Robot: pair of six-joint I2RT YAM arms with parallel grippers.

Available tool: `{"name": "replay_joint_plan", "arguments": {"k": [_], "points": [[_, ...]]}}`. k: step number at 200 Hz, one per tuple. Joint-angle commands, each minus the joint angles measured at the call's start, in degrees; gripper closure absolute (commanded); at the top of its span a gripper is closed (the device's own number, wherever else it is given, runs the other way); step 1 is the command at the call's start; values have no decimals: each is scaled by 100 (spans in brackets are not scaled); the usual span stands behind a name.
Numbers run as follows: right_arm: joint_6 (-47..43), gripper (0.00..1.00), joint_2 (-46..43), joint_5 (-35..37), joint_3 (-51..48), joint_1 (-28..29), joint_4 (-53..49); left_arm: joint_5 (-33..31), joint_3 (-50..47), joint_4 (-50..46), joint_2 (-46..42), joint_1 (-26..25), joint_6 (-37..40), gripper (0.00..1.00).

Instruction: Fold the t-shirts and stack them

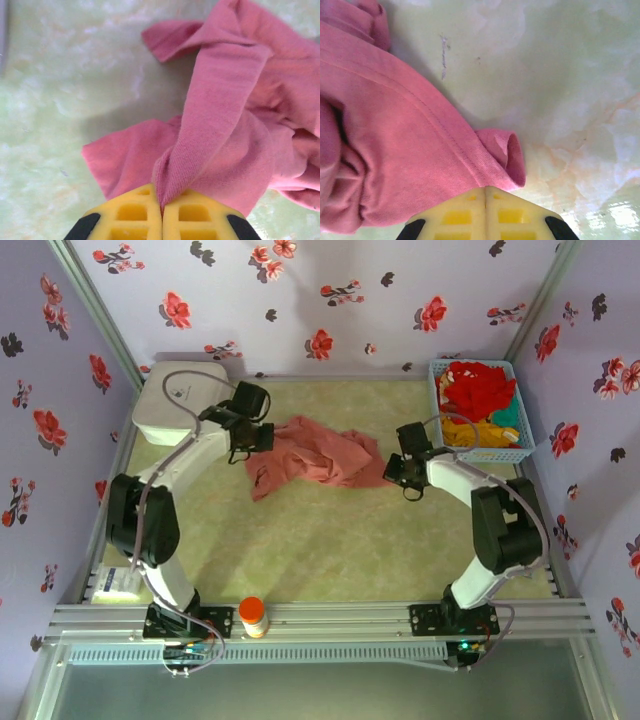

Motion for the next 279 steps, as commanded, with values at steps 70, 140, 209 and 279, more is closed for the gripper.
{"name": "replay_joint_plan", "arguments": {"k": [70,140,209,279], "points": [[-457,28,431,-332,1031,26,98,-402,-656,-442,-1224,14,726,100],[-375,32,2011,-992,2146,12,430,-757,-1077,-751,-1815,165,482,100],[-469,100,1357,-633,1529,17,517,-765,-1350,-770,-2237,440,389,100],[-799,100,-1076,-182,104,17,470,-978,-614,-1234,-2614,509,626,100]]}}
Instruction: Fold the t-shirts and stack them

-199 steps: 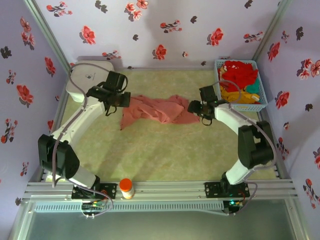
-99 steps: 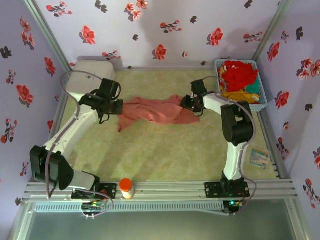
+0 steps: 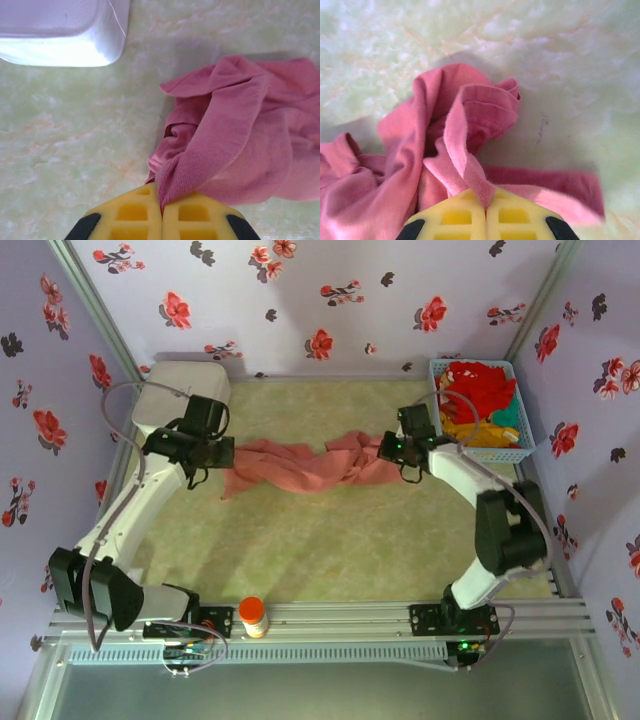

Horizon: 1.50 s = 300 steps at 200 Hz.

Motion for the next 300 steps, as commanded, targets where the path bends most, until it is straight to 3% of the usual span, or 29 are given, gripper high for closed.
{"name": "replay_joint_plan", "arguments": {"k": [1,76,110,130,206,232,250,278,286,300], "points": [[-203,100,-820,386,-465,18,-13,-254,334,-227,-363,69,102,100],[-567,100,-4227,743,-1542,172,345,-134,1321,-469,-792,61,32,100],[-634,100,-4931,1190,-1536,191,581,71,1926,-188,-625,68,16,100],[-659,100,-4651,1478,-1432,178,576,183,1986,138,-367,84,38,98],[-281,100,-1888,1620,-347,126,127,445,2307,636,1720,574,-199,100],[-199,100,-1207,1649,270,49,130,476,2869,772,2437,659,-213,98],[-69,100,-805,1648,653,-40,-49,556,3570,493,3094,744,-231,90],[119,82,-115,1362,1186,-190,-637,615,4296,-1,3704,783,-163,63],[128,70,-12,1305,1215,-215,-746,616,4288,-90,3716,785,-152,55],[124,39,24,1217,1110,-222,-776,616,3969,-122,3535,773,-165,45]]}}
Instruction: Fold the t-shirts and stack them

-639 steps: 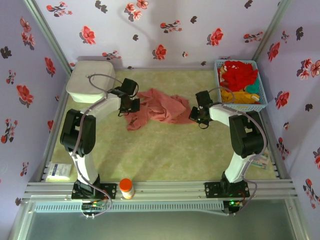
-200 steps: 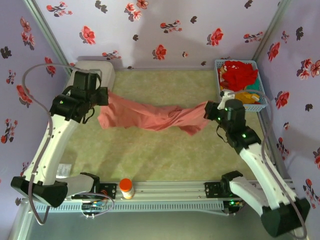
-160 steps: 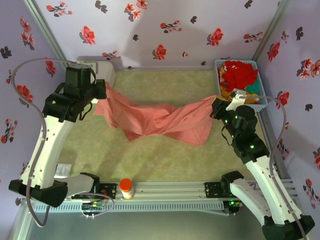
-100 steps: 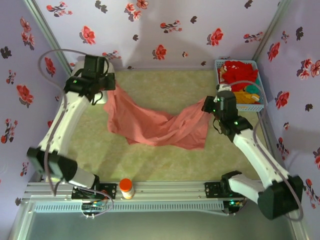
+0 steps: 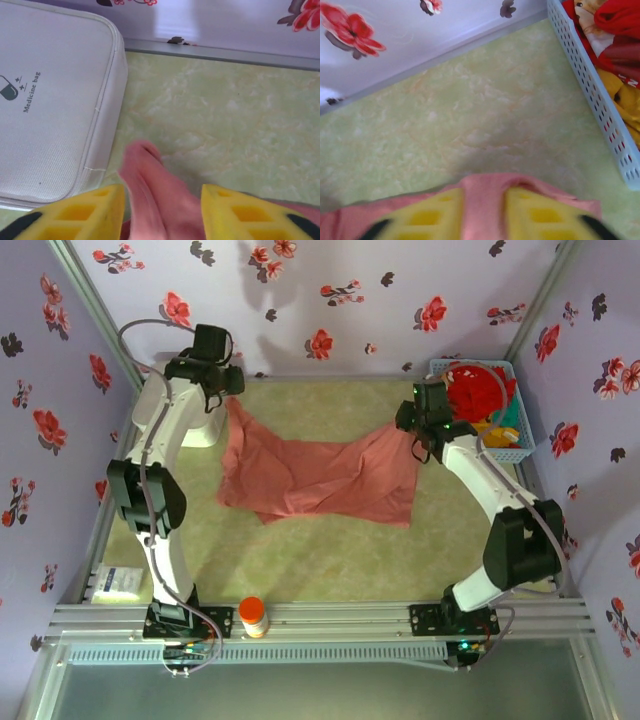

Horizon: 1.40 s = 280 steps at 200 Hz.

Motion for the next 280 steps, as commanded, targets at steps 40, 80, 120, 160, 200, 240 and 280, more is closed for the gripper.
{"name": "replay_joint_plan", "arguments": {"k": [40,80,120,160,200,240,280], "points": [[241,15,-313,-353,-884,-41,-560,242,-2566,162,-1463,-25,-268,43],[467,15,-841,-632,-2011,-35,-548,414,-4635,440,-2611,-234,-738,44],[655,24,-988,-602,-2578,-29,-652,441,-5574,484,-3011,-396,-1319,46],[869,32,-778,-835,-2867,-33,-260,603,-5923,865,-2807,-487,-1475,48],[884,33,-360,-487,-2569,-38,-103,569,-6034,1063,-2499,-509,-1407,50],[919,33,-198,-510,-2327,-38,-121,455,-5965,1066,-2285,-500,-1400,52],[835,32,-413,-343,-2344,-45,-261,366,-6142,687,-2761,-544,-1531,45]]}}
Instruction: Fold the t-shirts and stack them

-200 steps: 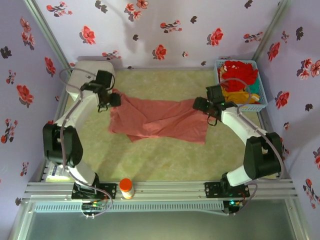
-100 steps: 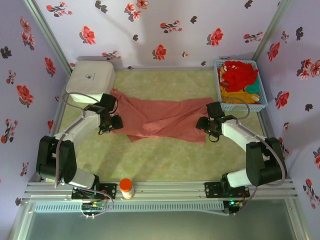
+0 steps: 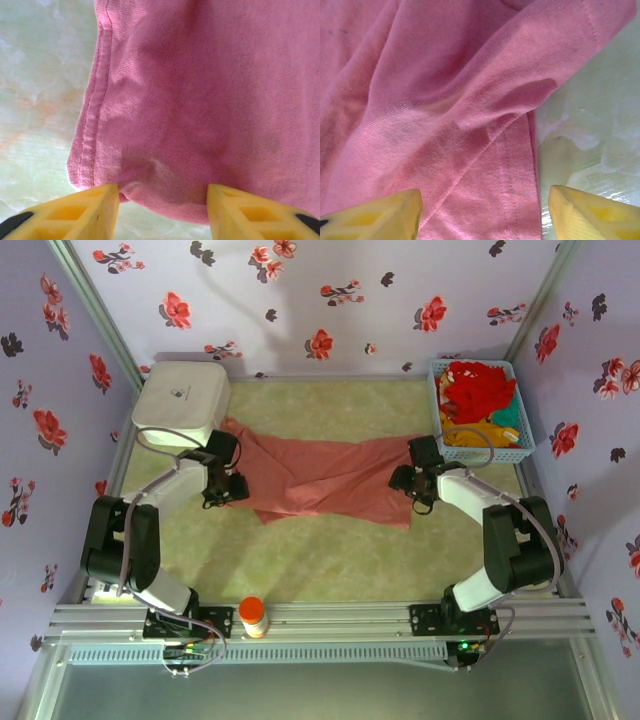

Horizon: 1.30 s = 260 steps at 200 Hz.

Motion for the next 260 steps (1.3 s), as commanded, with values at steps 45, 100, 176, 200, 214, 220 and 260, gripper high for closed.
{"name": "replay_joint_plan", "arguments": {"k": [45,100,176,200,214,220,260], "points": [[35,32,-260,156,90,0,-37,-171,-671,-60,-610,-114,-385,43],[-32,32,-342,130,69,-4,-57,-413,-476,640,159,-108,-316,49],[-150,32,-635,305,3,-5,-178,-605,1087,-295,305,-101,176,100],[-176,32,-673,341,10,-11,-185,-577,1528,-393,390,-99,324,100],[-183,32,-651,321,30,-13,-179,-530,1920,-502,605,-92,415,100],[-175,32,-634,312,37,-12,-189,-464,2106,-567,738,-91,457,100],[-174,32,-668,282,37,-13,-213,-264,3180,-695,1600,-105,638,100]]}}
